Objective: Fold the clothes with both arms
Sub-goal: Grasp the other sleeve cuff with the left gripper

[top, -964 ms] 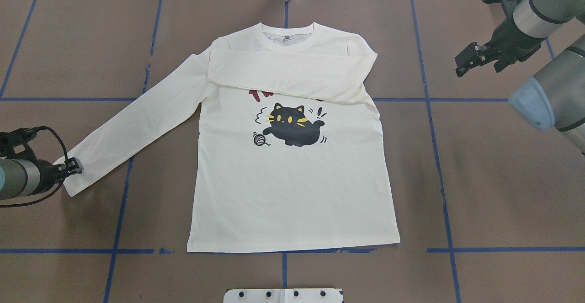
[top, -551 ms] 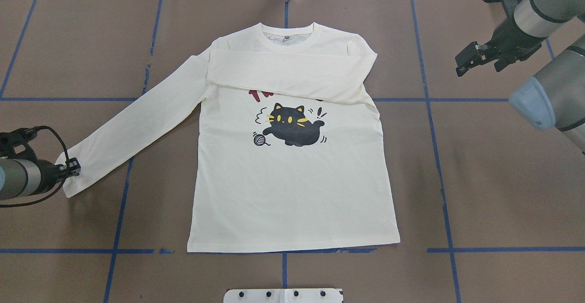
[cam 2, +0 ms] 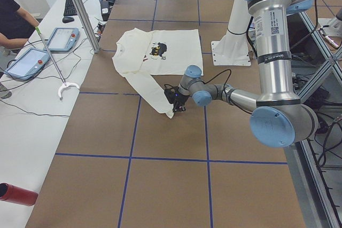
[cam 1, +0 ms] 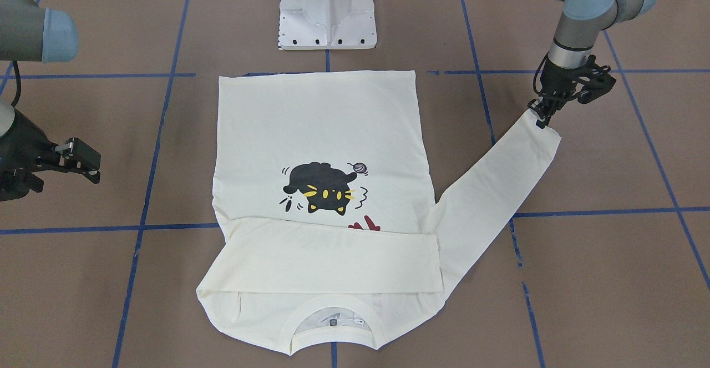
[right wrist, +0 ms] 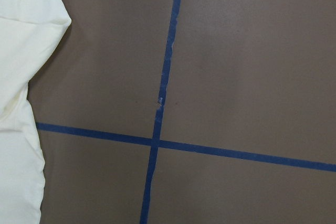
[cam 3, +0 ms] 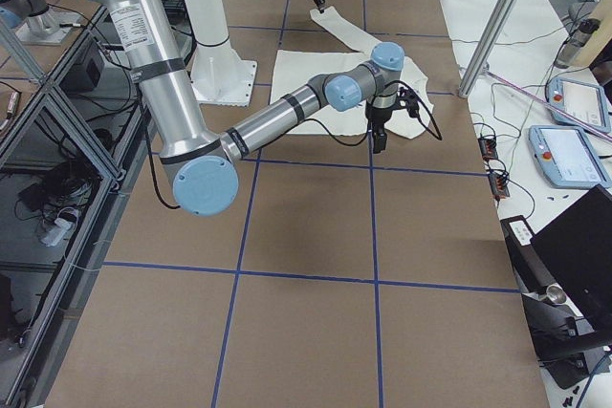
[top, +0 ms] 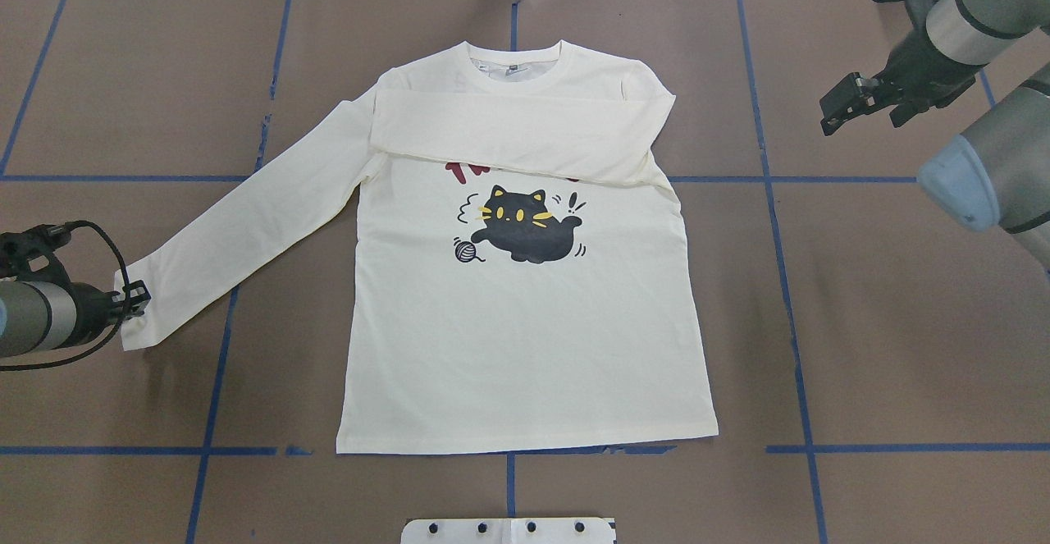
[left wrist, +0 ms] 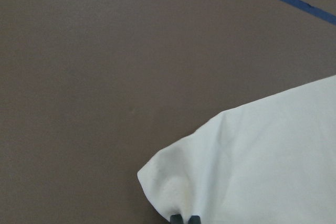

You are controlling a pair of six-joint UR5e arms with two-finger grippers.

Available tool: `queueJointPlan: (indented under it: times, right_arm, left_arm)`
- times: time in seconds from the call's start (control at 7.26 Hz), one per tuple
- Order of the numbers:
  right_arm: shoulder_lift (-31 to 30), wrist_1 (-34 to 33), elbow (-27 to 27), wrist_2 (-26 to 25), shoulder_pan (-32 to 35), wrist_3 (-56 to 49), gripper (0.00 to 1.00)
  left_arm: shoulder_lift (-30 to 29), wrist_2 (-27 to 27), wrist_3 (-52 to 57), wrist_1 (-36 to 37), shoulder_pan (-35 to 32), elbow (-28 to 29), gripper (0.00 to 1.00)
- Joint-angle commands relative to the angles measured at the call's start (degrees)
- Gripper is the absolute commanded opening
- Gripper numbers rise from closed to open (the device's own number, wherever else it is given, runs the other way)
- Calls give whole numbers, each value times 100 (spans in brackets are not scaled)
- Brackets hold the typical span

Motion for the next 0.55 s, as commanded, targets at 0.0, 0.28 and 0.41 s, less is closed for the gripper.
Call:
queueJointPlan:
  times: [0.0, 0.28, 0.41]
  right_arm:
    - [-361, 12, 99, -18, 54, 35, 100]
    - [-993, 30, 301, -18, 246, -8, 100]
    - [-1318, 39, 511, -35, 291, -26, 100]
  left_arm:
    - [-595, -77, 575, 770, -151, -296, 0]
    - [-1603, -304, 1445, 1540, -1009, -261, 0]
    - [-2601, -593, 1771, 2460, -1484, -217, 0]
